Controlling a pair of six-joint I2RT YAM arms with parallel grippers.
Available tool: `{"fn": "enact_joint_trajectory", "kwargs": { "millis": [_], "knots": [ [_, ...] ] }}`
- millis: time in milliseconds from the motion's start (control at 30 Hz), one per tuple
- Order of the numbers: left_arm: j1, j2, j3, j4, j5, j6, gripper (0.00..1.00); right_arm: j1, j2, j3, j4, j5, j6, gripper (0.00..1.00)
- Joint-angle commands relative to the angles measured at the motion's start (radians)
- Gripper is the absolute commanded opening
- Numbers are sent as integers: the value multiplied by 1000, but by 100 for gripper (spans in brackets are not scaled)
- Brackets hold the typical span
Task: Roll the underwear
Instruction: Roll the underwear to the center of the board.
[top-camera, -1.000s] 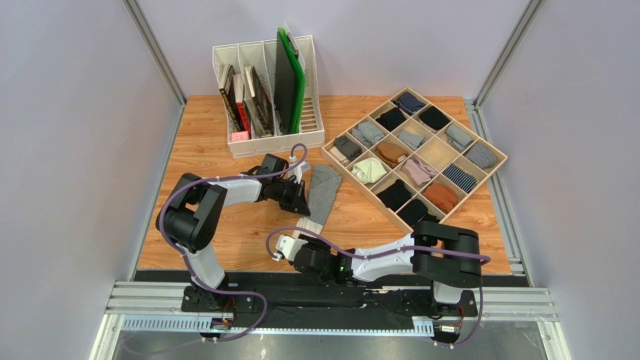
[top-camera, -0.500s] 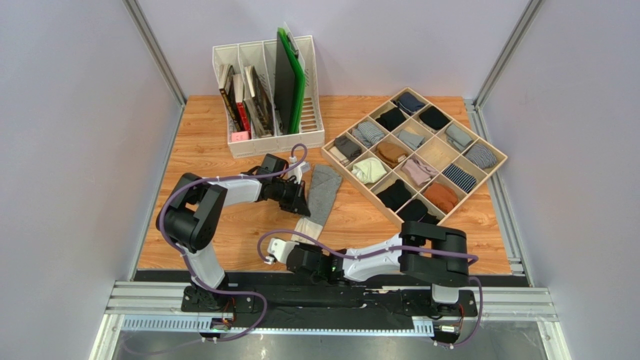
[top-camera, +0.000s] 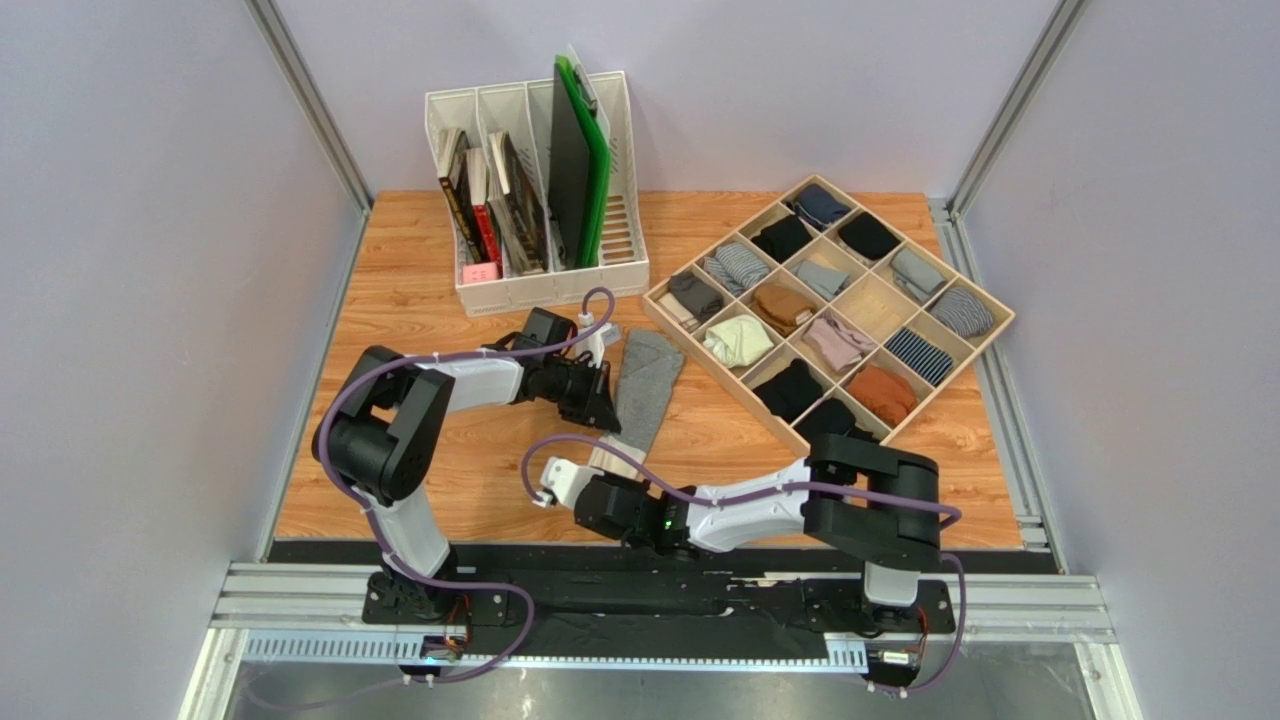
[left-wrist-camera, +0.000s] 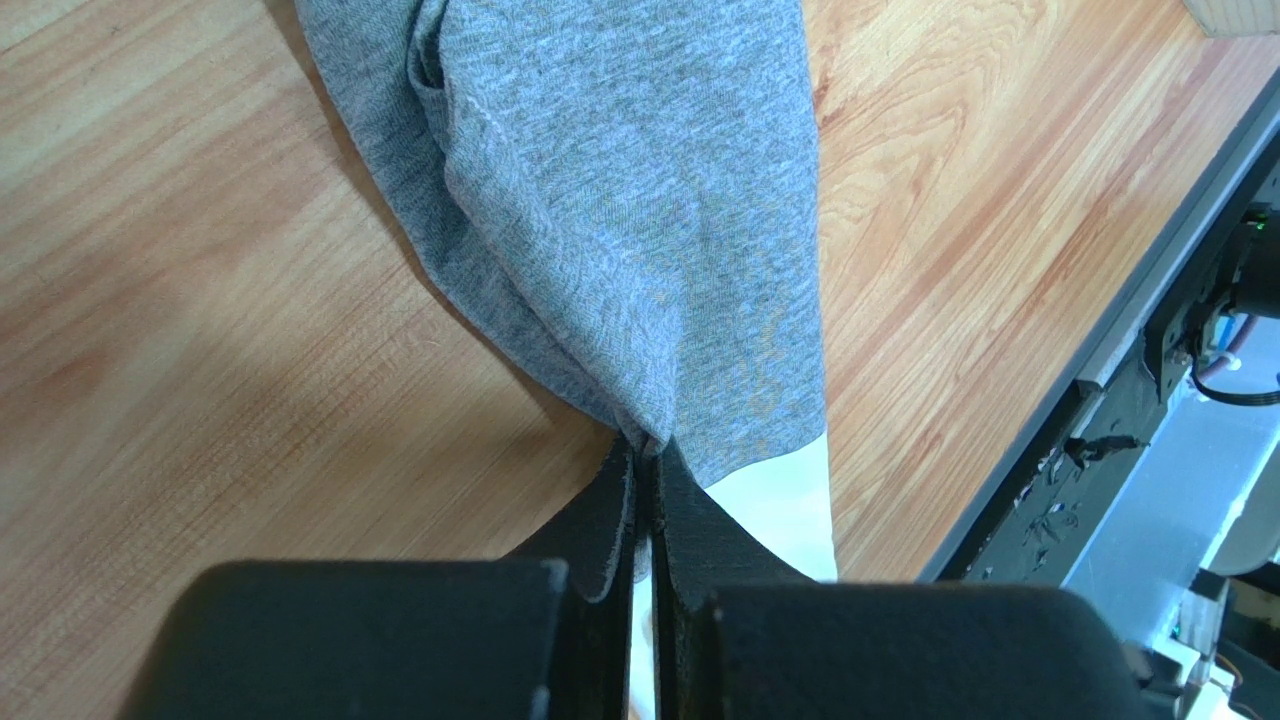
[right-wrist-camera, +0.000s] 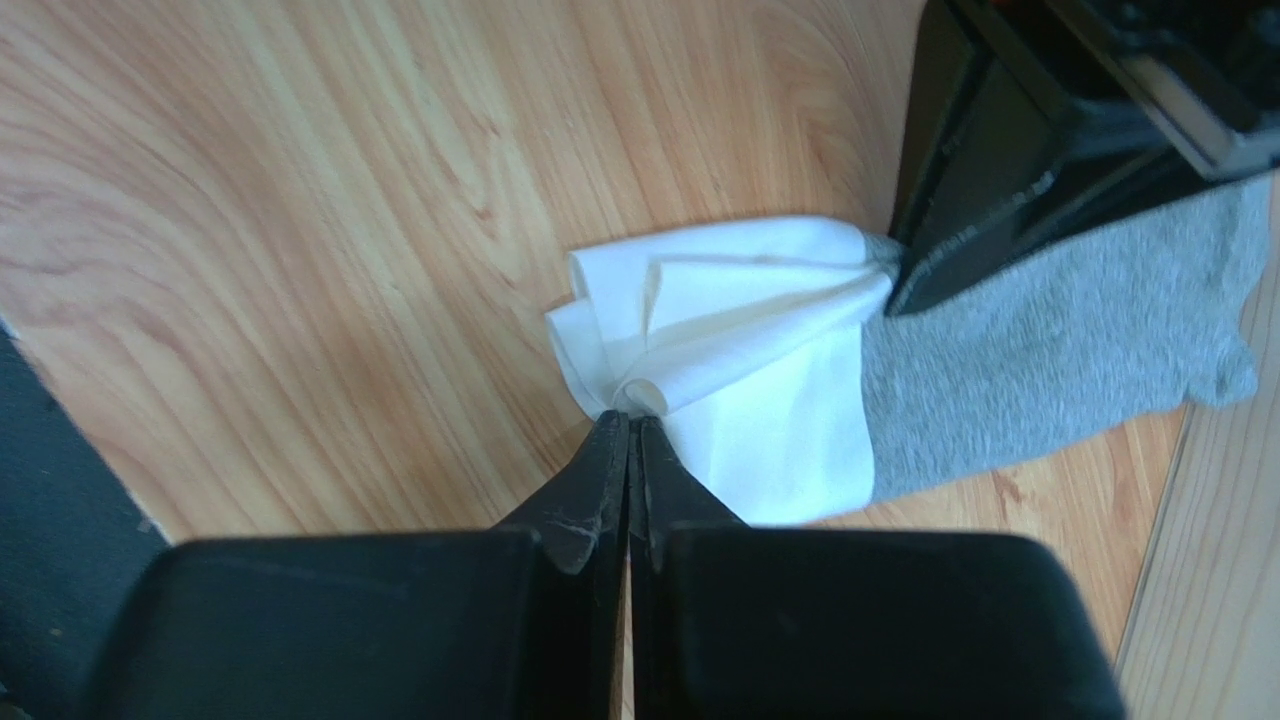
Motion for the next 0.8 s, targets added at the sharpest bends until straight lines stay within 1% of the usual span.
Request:
{"fn": "enact_joint_trajectory", "kwargs": {
  "millis": [0, 300, 567, 767],
  "knots": [
    [-1, -12, 4, -34, -29, 31, 0, -44, -57, -19, -109, 0, 78, 0],
    [-1, -18, -19, -17, -35, 17, 0, -85, -86, -27, -75, 46, 80, 0],
    [-1, -15, -17, -16, -57, 15, 0, -107, -143, -13, -48, 38, 77, 0],
    [-3, -19, -25, -10, -55, 8, 0, -128, -126, 11, -40, 12, 83, 0]
  ]
}}
